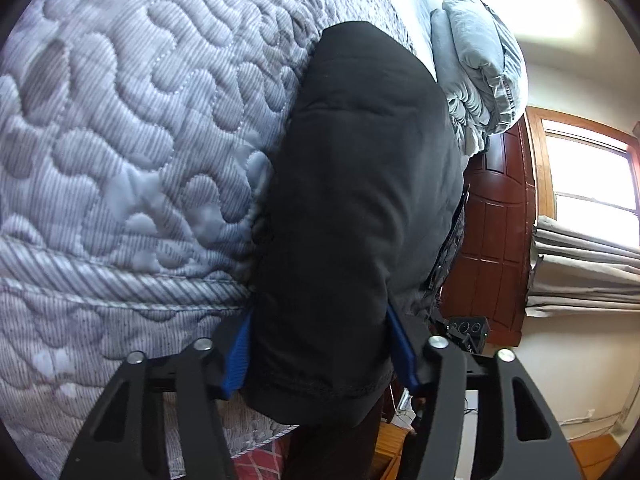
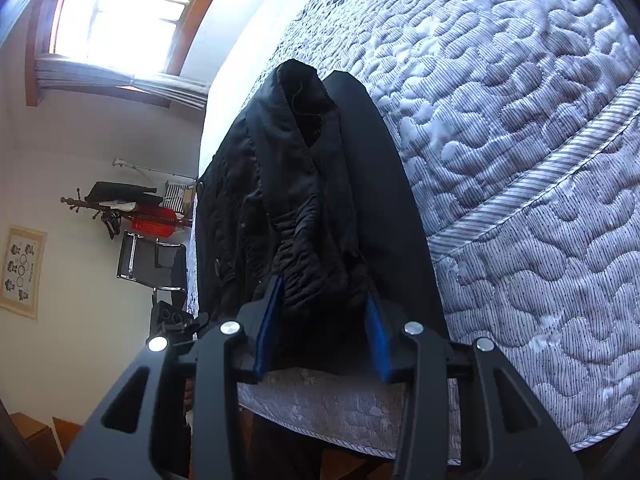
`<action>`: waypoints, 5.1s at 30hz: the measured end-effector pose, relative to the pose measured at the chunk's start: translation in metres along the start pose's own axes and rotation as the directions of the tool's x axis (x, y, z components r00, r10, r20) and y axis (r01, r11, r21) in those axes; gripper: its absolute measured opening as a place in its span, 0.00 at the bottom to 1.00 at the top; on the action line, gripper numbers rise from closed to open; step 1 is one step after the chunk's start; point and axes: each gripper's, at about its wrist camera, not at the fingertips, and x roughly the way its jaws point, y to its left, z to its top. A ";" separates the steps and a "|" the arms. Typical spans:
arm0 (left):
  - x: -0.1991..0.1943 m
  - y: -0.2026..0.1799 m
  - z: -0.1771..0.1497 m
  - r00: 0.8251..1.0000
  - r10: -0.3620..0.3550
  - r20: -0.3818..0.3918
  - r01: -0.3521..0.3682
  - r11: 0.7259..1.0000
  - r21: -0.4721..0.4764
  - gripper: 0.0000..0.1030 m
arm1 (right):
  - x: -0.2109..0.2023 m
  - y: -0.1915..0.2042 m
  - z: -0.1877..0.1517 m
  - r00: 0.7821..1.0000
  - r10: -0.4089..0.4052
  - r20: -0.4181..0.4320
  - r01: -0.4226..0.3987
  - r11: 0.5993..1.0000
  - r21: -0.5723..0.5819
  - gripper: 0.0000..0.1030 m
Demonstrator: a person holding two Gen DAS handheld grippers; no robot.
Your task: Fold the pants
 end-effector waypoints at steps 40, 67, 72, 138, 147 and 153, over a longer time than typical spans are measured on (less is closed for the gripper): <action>-0.007 0.000 -0.020 0.994 0.058 0.090 -0.058 0.998 0.001 0.82 | -0.044 -0.003 0.019 0.996 -0.008 0.084 0.009 1.000 -0.019 0.75; 0.031 -0.032 0.033 0.996 0.072 -0.053 -0.062 0.983 0.171 0.95 | 0.024 -0.027 0.080 0.959 0.219 -0.180 -0.237 0.968 -0.082 0.89; 0.046 -0.035 0.035 0.994 0.069 -0.083 -0.054 0.982 0.179 0.95 | 0.038 -0.032 0.084 0.959 0.178 -0.220 -0.200 0.976 -0.082 0.90; 0.011 -0.107 0.242 0.985 0.094 0.144 -0.135 0.941 0.311 0.25 | 0.223 0.157 0.286 0.953 0.178 -0.244 -0.239 0.938 -0.251 0.35; 0.024 -0.070 0.243 0.989 0.047 0.141 -0.088 0.951 0.297 0.55 | 0.246 0.104 0.289 0.941 0.232 -0.248 -0.269 0.954 -0.130 0.52; 0.026 -0.049 0.243 0.983 0.029 0.180 -0.077 0.961 0.265 0.70 | 0.241 0.093 0.275 0.944 0.246 -0.221 -0.278 0.952 -0.128 0.65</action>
